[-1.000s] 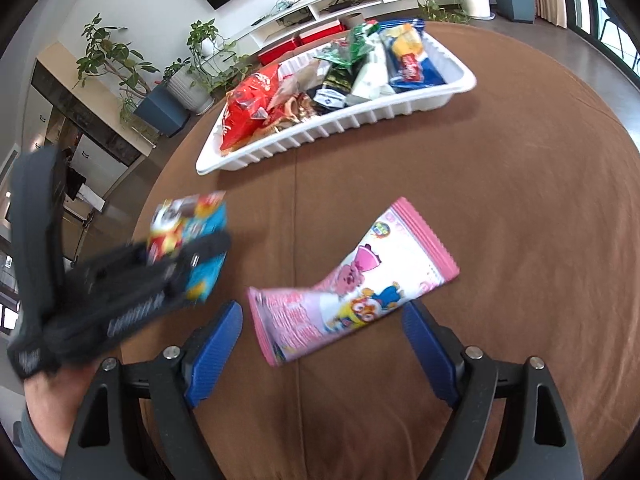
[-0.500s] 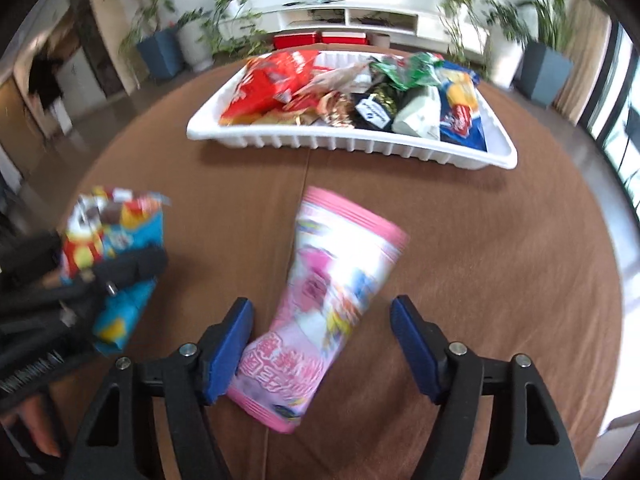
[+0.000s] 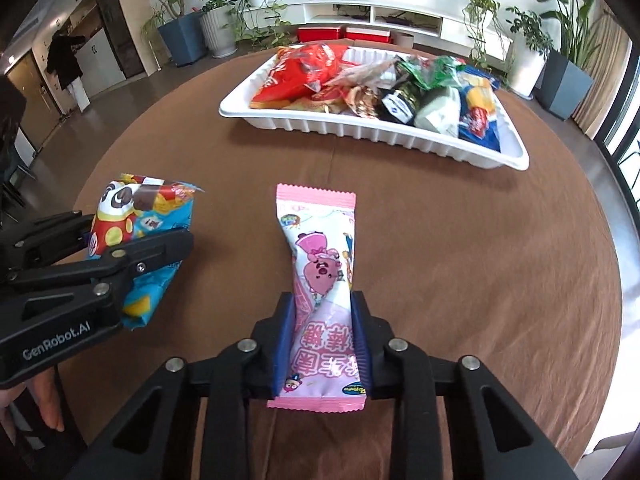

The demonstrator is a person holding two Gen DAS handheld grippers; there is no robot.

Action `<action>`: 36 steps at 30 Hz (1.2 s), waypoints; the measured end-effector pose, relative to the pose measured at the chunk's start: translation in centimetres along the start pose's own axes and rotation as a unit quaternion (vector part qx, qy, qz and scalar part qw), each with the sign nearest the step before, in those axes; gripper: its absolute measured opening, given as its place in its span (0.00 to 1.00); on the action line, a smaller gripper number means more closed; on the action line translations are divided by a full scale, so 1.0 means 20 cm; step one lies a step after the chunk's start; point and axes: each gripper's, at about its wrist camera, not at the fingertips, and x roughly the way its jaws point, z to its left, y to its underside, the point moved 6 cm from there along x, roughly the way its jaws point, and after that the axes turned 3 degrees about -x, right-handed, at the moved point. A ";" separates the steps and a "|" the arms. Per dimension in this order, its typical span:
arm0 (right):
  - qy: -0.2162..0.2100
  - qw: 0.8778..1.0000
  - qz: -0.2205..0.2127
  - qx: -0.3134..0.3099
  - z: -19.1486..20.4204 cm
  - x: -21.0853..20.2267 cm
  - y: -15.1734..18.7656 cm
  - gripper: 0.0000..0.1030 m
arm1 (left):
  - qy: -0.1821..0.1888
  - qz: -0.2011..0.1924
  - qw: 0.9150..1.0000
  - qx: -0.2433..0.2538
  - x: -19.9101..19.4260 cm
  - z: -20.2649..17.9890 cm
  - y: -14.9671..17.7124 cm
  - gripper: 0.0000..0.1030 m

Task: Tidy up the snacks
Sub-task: 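Grasp the pink packet with the right tool while the left tool holds the blue bag, then carry the blue bag and pink packet with both tools over the tray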

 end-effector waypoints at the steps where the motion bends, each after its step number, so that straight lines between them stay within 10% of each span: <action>1: -0.007 1.000 0.000 0.008 -0.02 -0.01 0.01 0.27 | 0.003 0.000 1.000 -0.001 0.00 0.00 0.00 0.34; 22: -0.101 0.979 -0.063 0.166 -0.47 -0.30 0.05 0.18 | 0.068 -0.015 0.997 -0.027 -0.07 -0.09 -0.07 0.34; 36: -0.105 0.968 -0.131 0.185 -0.78 -0.54 -0.38 0.18 | 0.062 -0.071 0.995 -0.010 -0.21 -0.09 -0.66 0.34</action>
